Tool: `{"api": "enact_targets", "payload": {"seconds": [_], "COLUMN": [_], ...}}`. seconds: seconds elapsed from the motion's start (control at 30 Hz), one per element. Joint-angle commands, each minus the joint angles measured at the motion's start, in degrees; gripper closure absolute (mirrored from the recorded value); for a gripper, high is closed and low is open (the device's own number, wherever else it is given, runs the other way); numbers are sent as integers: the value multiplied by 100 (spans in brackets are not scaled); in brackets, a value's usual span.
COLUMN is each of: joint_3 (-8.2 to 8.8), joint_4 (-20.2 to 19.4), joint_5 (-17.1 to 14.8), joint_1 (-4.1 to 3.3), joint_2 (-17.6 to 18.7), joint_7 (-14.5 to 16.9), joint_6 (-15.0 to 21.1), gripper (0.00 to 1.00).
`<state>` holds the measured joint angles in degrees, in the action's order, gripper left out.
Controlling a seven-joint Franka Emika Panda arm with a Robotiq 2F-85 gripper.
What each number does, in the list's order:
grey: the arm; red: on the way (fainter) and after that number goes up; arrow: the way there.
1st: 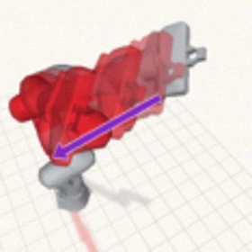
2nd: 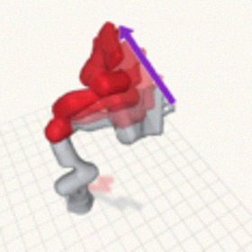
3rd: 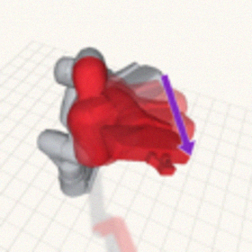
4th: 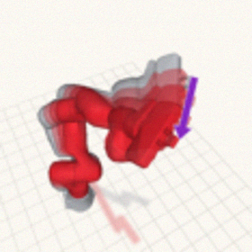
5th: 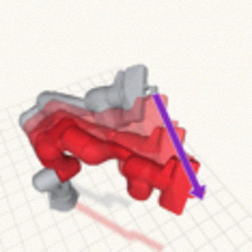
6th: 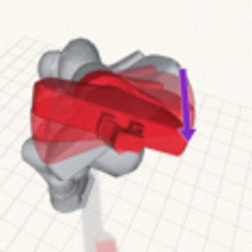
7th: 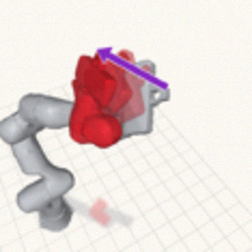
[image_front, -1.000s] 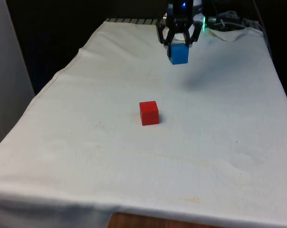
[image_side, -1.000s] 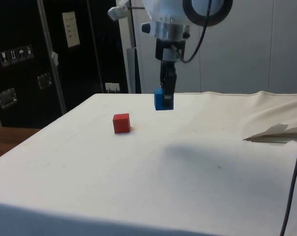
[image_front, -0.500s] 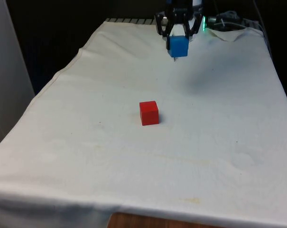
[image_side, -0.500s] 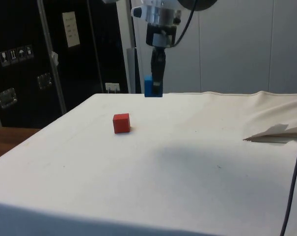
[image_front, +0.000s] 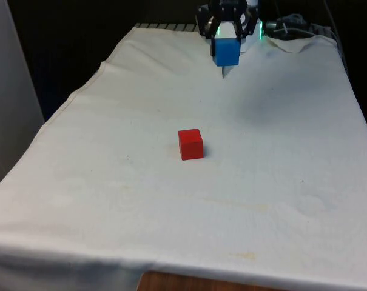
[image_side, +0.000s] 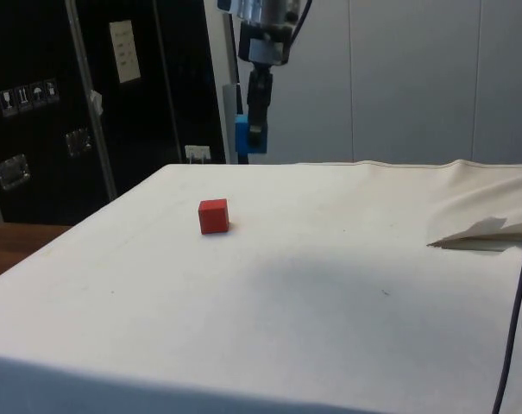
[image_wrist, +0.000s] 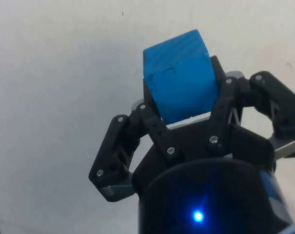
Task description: Stack the two cubes.
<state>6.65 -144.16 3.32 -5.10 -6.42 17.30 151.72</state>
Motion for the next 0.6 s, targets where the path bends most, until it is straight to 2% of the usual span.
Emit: {"api": "enact_targets", "payload": {"seconds": [0.0,0.3,0.33,0.4,0.57], "joint_3": [-6,-6,-6,-6,-11], "joint_4": [69,521,453,659,877], "joint_5": [-57,-115,-80,-120,-126], "joint_1": [-11,-11,0,-6,-6], "joint_2": [40,292,252,390,556], "joint_7": [0,-11,-6,-17,-29], "joint_6": [-63,-178,-120,-195,-223], "gripper": [99,99,99,99,99]}}
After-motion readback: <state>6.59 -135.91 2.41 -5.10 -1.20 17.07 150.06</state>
